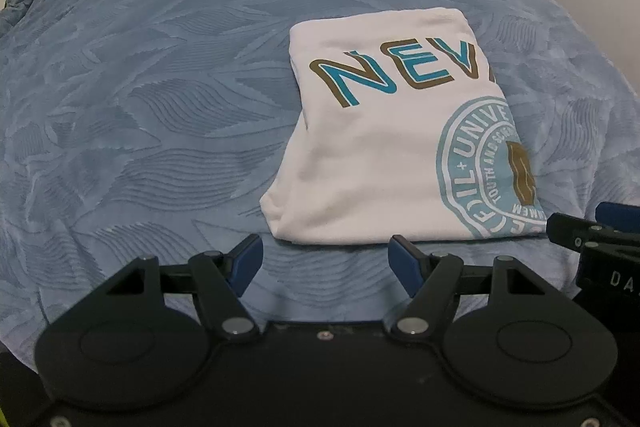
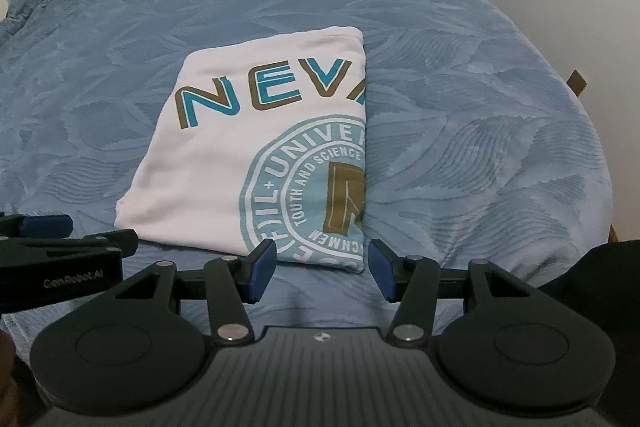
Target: Fold small clothes
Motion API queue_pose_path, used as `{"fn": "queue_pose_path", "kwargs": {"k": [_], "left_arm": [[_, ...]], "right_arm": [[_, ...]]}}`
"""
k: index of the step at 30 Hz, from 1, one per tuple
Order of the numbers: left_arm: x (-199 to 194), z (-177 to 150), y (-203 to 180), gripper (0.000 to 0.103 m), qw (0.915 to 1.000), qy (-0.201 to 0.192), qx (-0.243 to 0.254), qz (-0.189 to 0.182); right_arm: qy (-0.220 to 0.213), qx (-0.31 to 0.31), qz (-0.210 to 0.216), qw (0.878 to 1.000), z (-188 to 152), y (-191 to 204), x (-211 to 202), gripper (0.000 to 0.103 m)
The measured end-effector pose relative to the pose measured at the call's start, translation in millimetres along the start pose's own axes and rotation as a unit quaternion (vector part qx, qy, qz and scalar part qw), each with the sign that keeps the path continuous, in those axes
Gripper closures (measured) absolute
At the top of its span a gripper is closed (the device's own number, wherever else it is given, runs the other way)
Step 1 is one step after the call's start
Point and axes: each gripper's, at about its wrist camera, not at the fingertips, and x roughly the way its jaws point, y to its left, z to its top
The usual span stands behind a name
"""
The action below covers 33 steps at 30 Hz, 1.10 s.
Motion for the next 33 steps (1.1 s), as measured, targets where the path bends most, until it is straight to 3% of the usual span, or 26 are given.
{"fn": "queue_pose_path", "kwargs": {"k": [33], "left_arm": [[4.8, -0.4, -1.8, 0.032, 0.9999, -0.001, 0.01, -0.01]], "right_arm": [[-0.012, -0.012, -0.015, 1.0, 4.1, -0.5, 2.4, 0.041]]}}
